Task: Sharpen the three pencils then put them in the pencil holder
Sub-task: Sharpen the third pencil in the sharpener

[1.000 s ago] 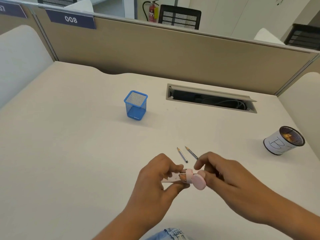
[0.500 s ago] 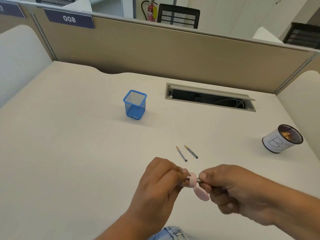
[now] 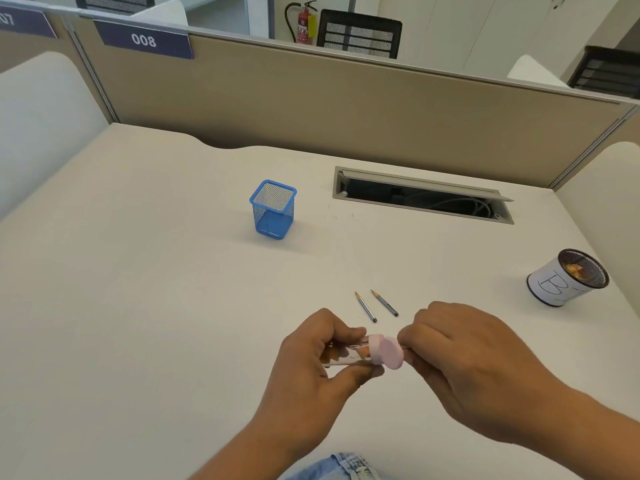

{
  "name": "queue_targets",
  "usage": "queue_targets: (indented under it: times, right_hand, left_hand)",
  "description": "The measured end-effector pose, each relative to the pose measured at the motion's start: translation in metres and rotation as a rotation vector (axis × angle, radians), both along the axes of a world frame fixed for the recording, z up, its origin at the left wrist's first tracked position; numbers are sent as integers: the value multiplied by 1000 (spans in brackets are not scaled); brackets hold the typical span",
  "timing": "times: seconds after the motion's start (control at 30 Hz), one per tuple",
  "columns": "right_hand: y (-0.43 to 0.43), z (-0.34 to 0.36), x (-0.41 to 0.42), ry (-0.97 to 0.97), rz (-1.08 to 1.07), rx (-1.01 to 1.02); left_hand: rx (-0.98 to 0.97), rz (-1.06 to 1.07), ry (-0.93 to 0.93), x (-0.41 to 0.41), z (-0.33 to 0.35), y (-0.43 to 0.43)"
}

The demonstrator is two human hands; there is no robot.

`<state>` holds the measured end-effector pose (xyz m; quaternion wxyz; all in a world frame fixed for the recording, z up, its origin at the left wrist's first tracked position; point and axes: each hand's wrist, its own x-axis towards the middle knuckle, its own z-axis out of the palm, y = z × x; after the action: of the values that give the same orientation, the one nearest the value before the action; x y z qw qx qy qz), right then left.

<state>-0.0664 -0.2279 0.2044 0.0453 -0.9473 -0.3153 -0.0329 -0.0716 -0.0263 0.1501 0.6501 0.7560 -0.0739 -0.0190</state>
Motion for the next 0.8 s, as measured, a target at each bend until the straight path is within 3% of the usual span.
queue_targets:
  times: [0.13,0.27,0.33,0.43,0.67,0.73,0.8]
  right_hand:
    - [7,-4,-8,290,-217,147]
    - [9,2,-3,1231,-788,882]
    - [8,3,-2,1372,-831,954]
    - [11,2,-2,1135,-658,759]
    - [-5,-6,-6,79,-85,68]
    - [-4,-11,-5,-5,-28,23]
    - [-3,-11,-5,34,-37,60]
  left_hand:
    - [93,1,-164,1,-6,2]
    - [229,-49,-449,4,-10,2]
    - [259,-61,-488,6,-13,2]
    - [203,-49,-376,6,-16,3]
    - [56,19,-31,3,-10,2]
    - [67,2,-16,3,-7,1]
    - [96,-8,-90,4,-8,2]
